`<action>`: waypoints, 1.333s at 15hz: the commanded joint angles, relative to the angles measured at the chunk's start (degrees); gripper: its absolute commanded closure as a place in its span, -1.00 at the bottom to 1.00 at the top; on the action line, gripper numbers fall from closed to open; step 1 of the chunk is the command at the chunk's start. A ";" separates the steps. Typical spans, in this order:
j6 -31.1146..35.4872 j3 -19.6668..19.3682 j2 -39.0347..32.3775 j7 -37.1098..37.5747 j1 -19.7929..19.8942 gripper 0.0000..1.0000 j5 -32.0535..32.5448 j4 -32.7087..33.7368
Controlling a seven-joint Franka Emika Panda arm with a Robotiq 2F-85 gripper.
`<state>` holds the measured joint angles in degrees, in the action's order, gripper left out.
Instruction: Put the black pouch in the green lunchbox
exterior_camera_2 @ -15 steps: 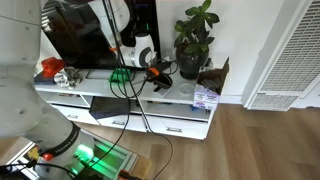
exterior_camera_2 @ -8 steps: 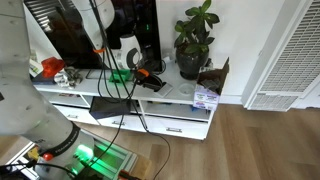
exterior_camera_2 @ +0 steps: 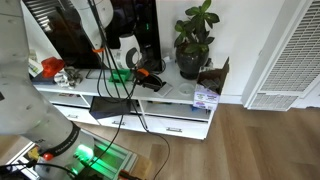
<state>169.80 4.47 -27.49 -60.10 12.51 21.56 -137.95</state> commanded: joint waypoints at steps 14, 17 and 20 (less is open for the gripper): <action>6.59 -4.98 4.02 5.36 -26.54 0.96 9.84 -3.32; 10.90 -3.12 4.08 3.19 -27.53 0.96 9.93 -3.17; 15.07 -0.77 3.23 1.36 -26.56 0.96 9.52 -2.79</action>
<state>181.45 2.28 -25.03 -56.98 -15.10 29.83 -139.70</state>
